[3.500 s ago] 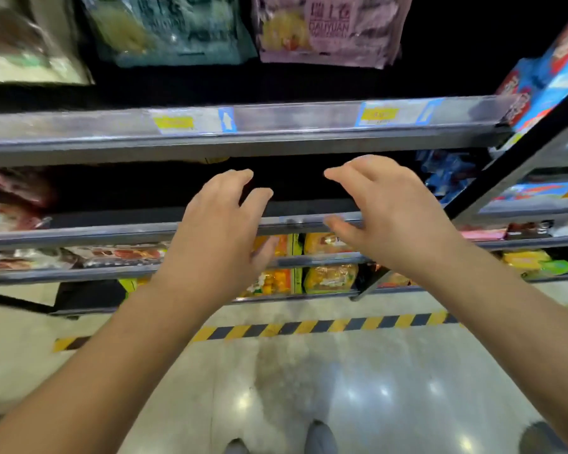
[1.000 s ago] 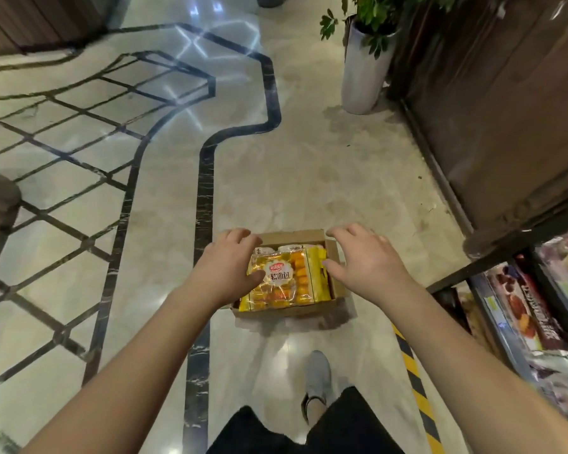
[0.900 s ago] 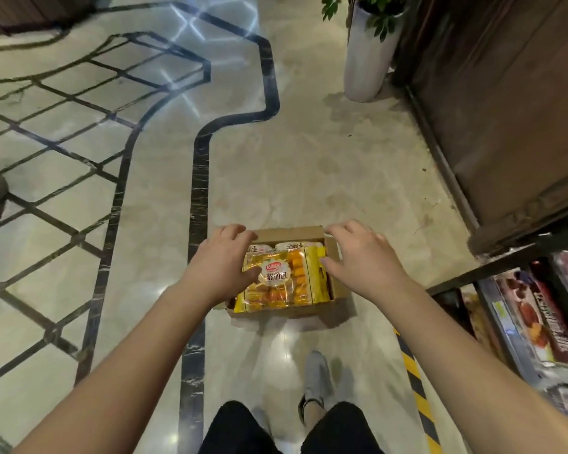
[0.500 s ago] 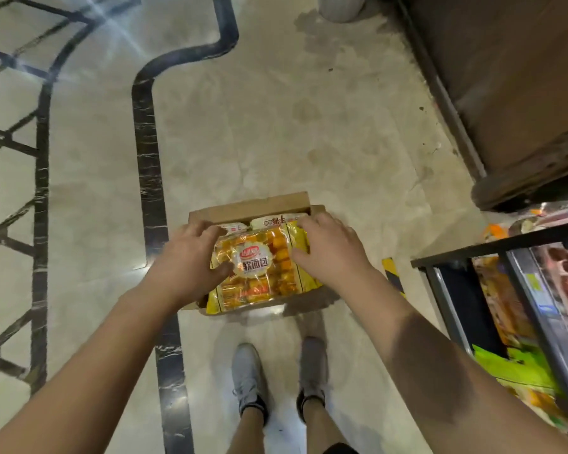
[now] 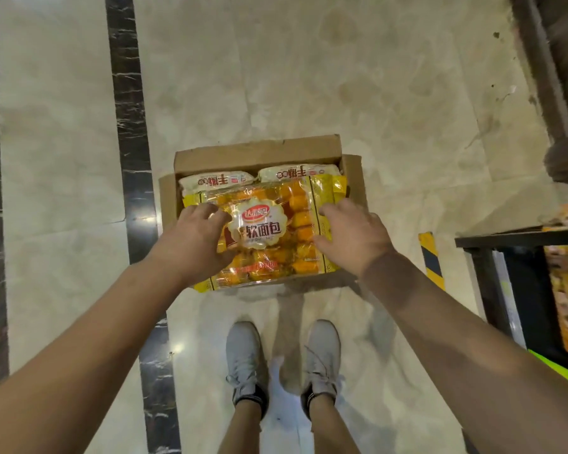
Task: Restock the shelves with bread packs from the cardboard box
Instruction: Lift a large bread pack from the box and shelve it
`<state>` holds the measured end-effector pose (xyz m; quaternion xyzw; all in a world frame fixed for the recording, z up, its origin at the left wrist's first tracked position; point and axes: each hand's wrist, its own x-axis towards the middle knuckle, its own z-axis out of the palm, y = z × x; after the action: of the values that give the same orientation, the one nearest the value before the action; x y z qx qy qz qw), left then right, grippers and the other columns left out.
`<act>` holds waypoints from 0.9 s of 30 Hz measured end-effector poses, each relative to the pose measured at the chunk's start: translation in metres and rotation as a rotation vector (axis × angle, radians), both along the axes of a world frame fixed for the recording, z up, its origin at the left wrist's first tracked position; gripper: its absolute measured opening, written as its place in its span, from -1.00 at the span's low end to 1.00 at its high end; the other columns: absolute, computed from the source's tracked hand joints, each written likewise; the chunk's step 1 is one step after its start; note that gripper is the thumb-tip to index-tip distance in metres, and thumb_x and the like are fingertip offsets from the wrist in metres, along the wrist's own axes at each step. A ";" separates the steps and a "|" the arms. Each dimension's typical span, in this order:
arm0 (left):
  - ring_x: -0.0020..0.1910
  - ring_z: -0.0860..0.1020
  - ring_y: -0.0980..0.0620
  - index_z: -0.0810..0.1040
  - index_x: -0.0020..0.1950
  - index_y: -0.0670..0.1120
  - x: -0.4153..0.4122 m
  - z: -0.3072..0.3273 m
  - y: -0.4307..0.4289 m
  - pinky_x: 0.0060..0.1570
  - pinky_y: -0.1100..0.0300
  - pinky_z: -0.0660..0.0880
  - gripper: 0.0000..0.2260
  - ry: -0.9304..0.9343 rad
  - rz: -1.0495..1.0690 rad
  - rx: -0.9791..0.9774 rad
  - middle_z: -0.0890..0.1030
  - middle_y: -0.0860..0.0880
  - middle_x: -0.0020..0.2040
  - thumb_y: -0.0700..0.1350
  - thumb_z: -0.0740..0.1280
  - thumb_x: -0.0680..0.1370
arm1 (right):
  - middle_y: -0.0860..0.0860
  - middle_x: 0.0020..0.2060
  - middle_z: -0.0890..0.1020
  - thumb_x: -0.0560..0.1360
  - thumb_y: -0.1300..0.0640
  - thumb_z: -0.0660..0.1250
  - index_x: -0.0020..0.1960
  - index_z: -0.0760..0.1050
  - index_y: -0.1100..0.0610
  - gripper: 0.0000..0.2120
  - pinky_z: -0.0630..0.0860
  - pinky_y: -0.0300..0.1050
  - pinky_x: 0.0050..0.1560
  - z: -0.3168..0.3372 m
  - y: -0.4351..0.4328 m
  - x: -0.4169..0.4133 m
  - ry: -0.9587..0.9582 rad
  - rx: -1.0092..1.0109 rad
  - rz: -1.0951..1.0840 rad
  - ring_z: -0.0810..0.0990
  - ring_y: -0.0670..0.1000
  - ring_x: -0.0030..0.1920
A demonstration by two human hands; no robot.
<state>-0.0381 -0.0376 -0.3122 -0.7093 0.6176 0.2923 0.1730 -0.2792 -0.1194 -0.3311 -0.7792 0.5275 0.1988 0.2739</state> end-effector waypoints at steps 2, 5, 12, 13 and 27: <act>0.50 0.28 -0.16 0.30 0.56 0.00 0.007 -0.019 0.003 0.43 -0.08 0.35 -0.37 0.000 0.029 0.029 0.33 -0.10 0.53 0.17 0.39 0.55 | 0.08 0.37 0.44 0.63 -0.12 0.28 0.49 0.36 0.03 -0.51 0.37 0.06 0.34 -0.017 -0.002 -0.002 0.020 0.011 0.004 0.44 0.15 0.38; 0.50 0.30 -0.16 0.27 0.58 -0.01 0.017 -0.044 0.009 0.44 -0.10 0.37 -0.32 0.018 0.120 0.078 0.34 -0.11 0.53 0.16 0.41 0.54 | 0.08 0.35 0.45 0.62 -0.13 0.28 0.46 0.38 0.07 -0.52 0.41 0.04 0.29 -0.040 -0.008 -0.009 0.037 0.015 -0.027 0.46 0.15 0.35; 0.41 0.47 -0.19 0.24 0.54 0.04 0.047 -0.116 0.028 0.30 -0.27 0.50 -0.04 0.305 0.745 0.128 0.45 -0.09 0.43 0.37 0.54 0.27 | 0.03 0.25 0.49 0.55 -0.24 0.36 0.40 0.36 0.01 -0.46 0.52 0.09 0.20 -0.082 -0.021 -0.019 0.071 0.048 -0.303 0.54 0.12 0.23; 0.34 0.54 -0.17 0.29 0.49 0.06 0.062 -0.145 0.038 0.25 -0.27 0.54 0.07 0.378 0.823 0.146 0.53 -0.05 0.37 0.50 0.52 0.11 | 0.01 0.23 0.51 0.52 -0.27 0.38 0.39 0.37 -0.01 -0.44 0.55 0.07 0.16 -0.089 -0.022 -0.021 0.074 0.076 -0.358 0.57 0.10 0.20; 0.12 0.67 -0.17 0.52 0.22 0.11 0.050 -0.138 0.030 0.13 -0.15 0.56 0.01 0.838 1.204 0.285 0.71 -0.05 0.12 0.39 0.64 -0.19 | -0.07 0.20 0.67 0.04 -0.57 0.51 0.40 0.49 -0.05 0.06 0.55 0.15 0.30 -0.152 -0.022 -0.039 -0.293 0.611 -0.794 0.65 0.05 0.17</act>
<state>0.0116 -0.0074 -0.4499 -0.7246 0.0925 0.6597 -0.1767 -0.3184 -0.1414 -0.4828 -0.4235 0.6565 0.1132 0.6139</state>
